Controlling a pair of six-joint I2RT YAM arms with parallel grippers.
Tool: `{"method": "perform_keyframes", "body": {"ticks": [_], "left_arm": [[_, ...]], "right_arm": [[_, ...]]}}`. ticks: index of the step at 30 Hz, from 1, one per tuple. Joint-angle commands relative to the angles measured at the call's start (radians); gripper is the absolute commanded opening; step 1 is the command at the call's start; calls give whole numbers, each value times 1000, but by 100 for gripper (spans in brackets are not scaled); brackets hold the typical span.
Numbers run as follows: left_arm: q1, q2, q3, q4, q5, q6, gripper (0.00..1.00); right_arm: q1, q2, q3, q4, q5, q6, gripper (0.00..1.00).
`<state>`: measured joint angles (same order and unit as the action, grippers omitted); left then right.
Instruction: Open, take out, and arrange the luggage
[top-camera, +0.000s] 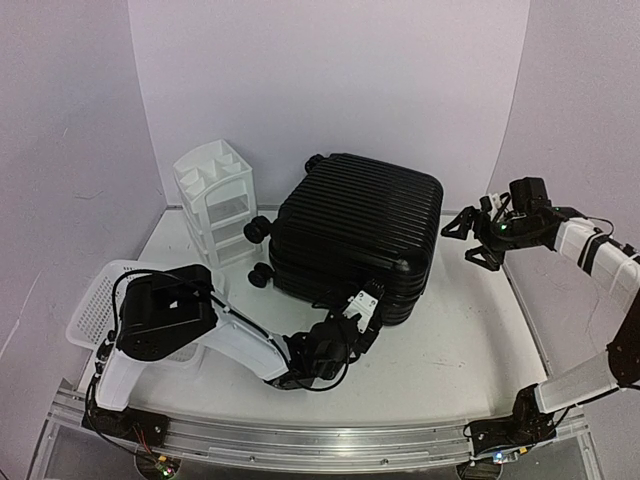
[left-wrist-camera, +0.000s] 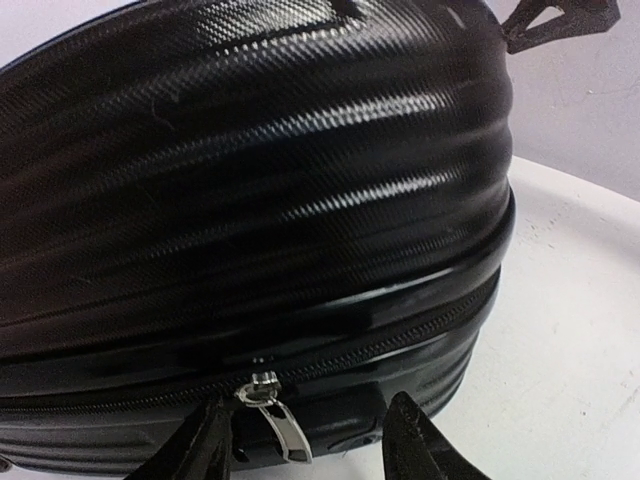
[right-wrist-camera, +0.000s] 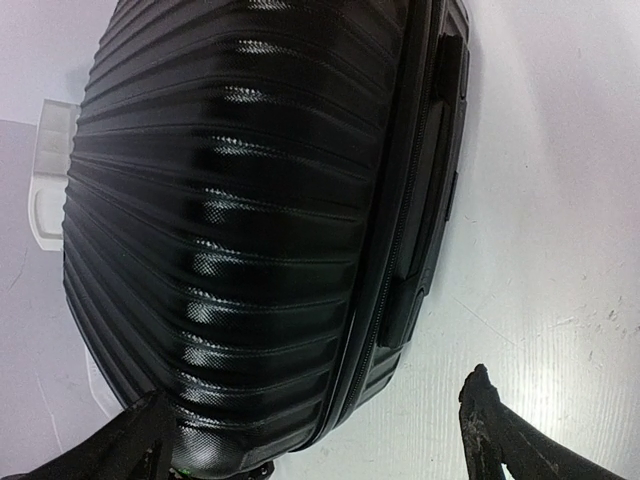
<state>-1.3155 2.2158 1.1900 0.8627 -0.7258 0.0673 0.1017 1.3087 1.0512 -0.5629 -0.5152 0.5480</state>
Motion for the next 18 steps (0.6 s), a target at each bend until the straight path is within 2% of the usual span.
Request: {"method": "perform_keyframes", "body": {"ticks": [1,7,13,18], "left_arm": [[8,23,80,23,-67,7,50],[23,20,90,-16,-48,-36,38],[41,12,69,-34,-37,-58,31],[51,6,64,-40,-27,-59,13]], "right_arm": [[4,-39,7,45,-9,3,98],[3,-42,8,46,-9,-3,98],[4,-29,-5,57,-12,-4,98],[-33,-3,-17,93,-21,39,98]]}}
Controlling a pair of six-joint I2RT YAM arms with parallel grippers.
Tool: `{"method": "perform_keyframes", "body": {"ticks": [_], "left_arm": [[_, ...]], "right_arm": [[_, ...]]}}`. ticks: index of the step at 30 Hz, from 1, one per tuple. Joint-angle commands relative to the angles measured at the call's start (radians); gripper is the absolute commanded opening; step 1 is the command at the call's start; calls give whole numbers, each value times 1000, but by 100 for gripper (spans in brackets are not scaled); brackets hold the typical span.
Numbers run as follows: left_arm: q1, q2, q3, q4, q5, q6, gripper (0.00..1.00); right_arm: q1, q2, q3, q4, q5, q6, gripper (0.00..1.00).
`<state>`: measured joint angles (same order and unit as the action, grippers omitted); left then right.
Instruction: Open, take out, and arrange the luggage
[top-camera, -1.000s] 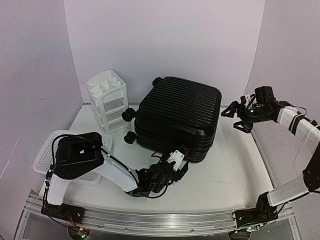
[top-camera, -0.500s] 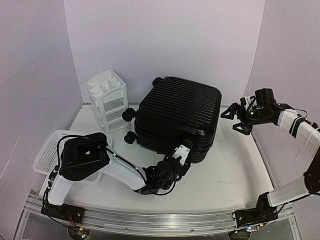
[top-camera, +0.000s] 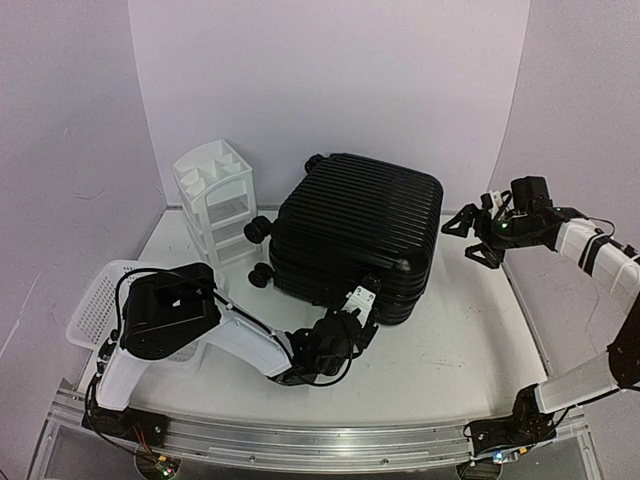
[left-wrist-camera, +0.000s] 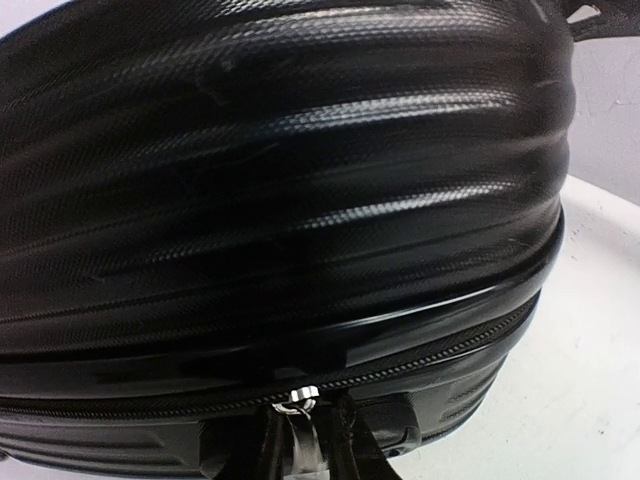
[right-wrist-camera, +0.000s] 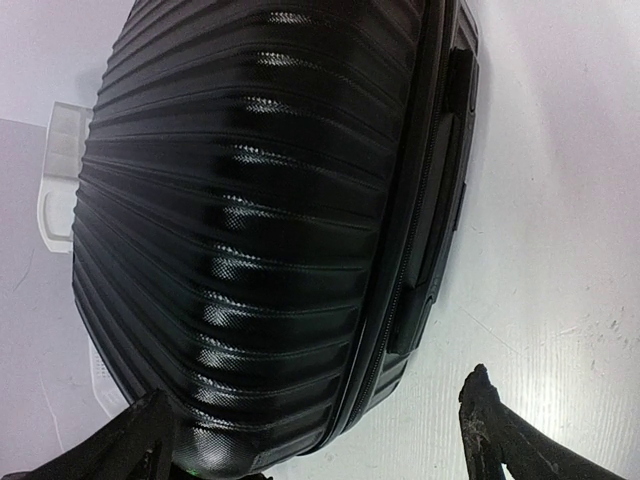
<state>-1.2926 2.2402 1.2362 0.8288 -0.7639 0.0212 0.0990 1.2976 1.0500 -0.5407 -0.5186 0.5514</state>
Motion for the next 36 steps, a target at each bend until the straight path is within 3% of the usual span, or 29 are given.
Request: {"method": "perform_keyframes", "body": {"ticks": [1,6,13,17,19,26,33,36], "left_arm": [[30,-21,14,-5,16,-12,11],[33,-64,-23,-11,95,-26,0],[34,-127,-97,-51,221,-128,0],[33,-132,-103,-86,237,-165,0],[33,-131,-98,-96,242,-170,0],[33,-126,-64,-121,267,-180,0],[36,-118,-46,-150,298,-218,0],[38,-118,-45,-158,307,-230,0]], "right_arm": [[-44,16,-22,88,-23,54,98],[-107,148,-19,210,-72,160,96],[-162,493,179,322,-152,207,58],[-162,648,305,358,-191,224,54],[-161,709,346,368,-216,248,48],[-140,743,290,444,-256,254,42],[-121,784,169,675,-364,325,28],[-114,770,119,732,-365,345,29]]}}
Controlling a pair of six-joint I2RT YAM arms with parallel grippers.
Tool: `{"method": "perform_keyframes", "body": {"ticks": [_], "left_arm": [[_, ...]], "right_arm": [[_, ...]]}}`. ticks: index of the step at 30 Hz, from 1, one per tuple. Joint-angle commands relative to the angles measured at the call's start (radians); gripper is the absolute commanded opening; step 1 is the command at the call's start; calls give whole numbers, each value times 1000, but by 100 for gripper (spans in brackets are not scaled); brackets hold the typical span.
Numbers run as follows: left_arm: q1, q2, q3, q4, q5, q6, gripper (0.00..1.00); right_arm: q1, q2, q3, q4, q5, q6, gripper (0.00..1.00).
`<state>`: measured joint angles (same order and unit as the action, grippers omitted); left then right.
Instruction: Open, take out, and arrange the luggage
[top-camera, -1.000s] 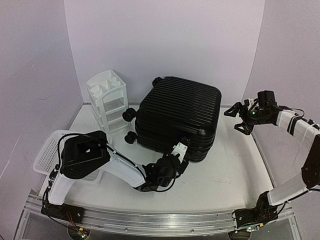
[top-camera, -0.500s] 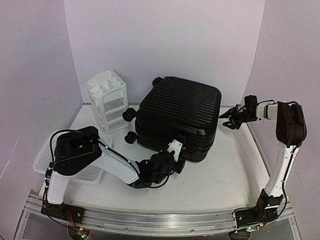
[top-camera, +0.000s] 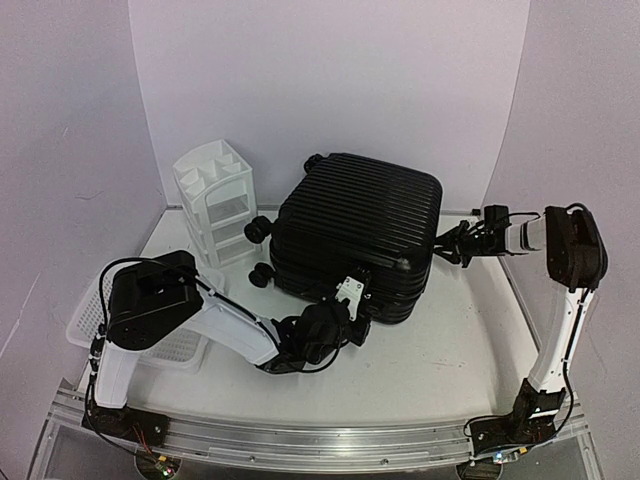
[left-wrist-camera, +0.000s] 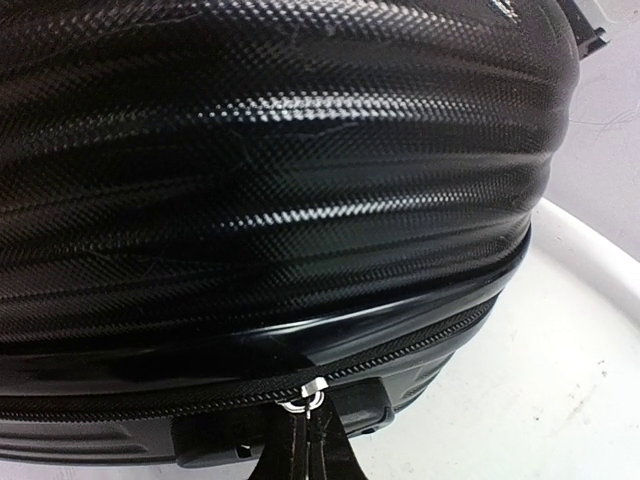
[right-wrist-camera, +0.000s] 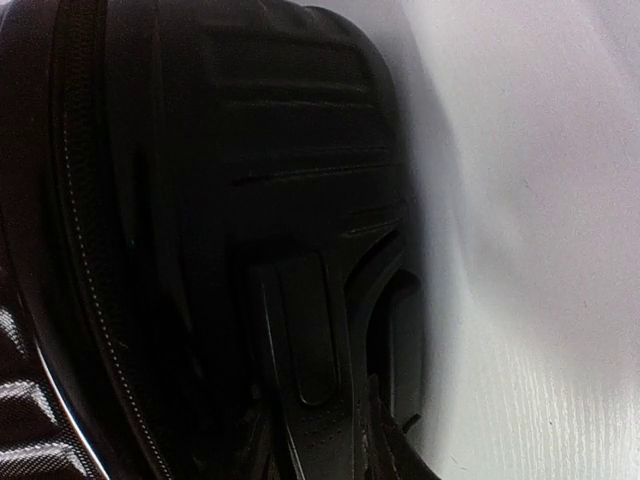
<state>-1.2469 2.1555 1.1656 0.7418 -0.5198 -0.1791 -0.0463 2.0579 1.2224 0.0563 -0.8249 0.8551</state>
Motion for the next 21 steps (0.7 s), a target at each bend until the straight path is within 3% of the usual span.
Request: {"method": "perform_keyframes", "body": {"ticks": [1,6,11,17,21], "left_arm": [[-6,-32,26,-73,64,-33,0],[-1,-36,28,-84,76,-50,0],[18,-45,29,-107,108,-113,0],[61,-32,70,-142,175,-160,0],[62,-31,92,-150,205,-133,0]], "right_arm": [[35,7,-63,140,-57,43,29],[41,30,-117,294,-108,132,29],[41,36,-167,406,-110,188,0],[42,-100,-323,425,47,160,0],[41,-145,-370,379,51,105,0]]}}
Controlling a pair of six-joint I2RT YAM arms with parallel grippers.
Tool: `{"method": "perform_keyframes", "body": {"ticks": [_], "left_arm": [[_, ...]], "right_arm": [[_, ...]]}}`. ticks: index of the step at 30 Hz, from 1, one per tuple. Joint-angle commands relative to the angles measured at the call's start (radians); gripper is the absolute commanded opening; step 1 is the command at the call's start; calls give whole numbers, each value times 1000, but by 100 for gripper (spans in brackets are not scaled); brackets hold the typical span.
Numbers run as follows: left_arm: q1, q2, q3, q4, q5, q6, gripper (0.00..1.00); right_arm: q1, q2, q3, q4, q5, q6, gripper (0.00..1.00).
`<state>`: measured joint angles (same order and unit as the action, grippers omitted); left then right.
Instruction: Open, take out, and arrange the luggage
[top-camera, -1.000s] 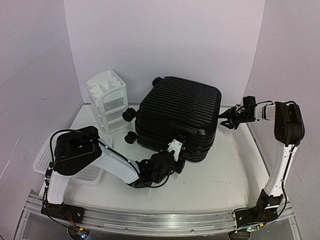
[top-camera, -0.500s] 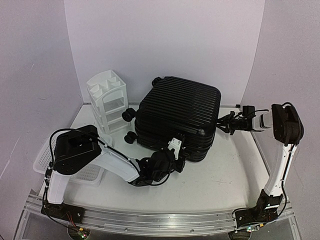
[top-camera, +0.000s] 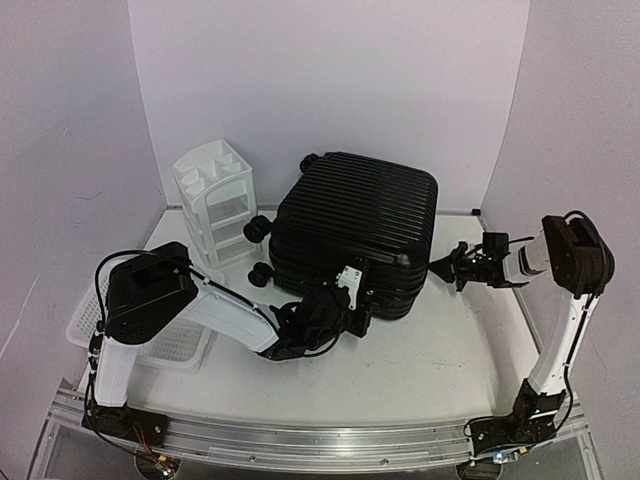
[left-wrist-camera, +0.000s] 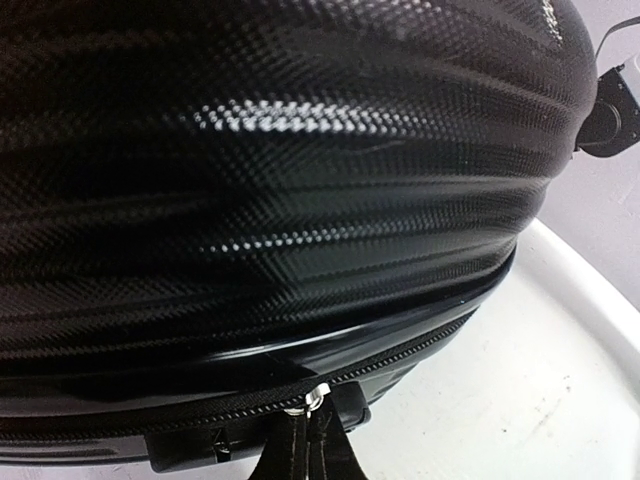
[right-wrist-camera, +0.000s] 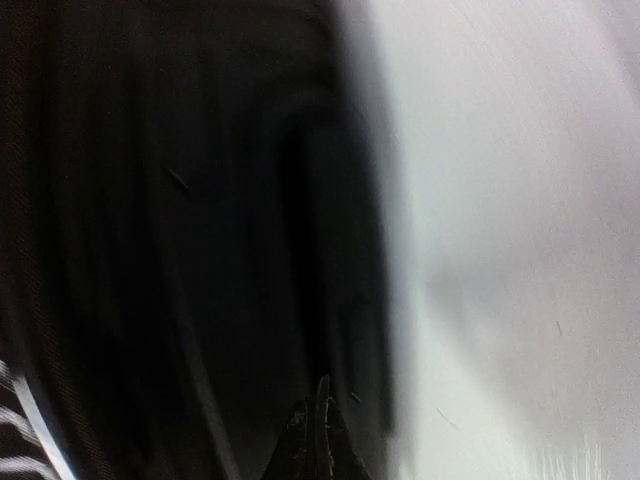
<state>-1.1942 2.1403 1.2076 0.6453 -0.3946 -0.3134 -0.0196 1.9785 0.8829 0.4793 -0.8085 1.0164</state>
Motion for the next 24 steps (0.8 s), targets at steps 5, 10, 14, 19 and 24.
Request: {"method": "perform_keyframes", "body": {"ticks": [5,10,14,19,24], "left_arm": [[8,-32,18,-55,89,-25,0],[8,-58,-24,-57,82,-29,0],[7,-65,-30,-59,85,-28,0],[3,-57,-19,-60,96,-30,0],[0,-58,-20,-63,100,-34,0]], "right_arm": [[-6,-91,-57,-83,-9,-117,34],[-41,-146,17,-381,59,-247,46],[-30,-225,116,-616,183,-369,54],[13,-168,235,-750,181,-420,56],[69,-149,293,-769,210,-422,54]]}}
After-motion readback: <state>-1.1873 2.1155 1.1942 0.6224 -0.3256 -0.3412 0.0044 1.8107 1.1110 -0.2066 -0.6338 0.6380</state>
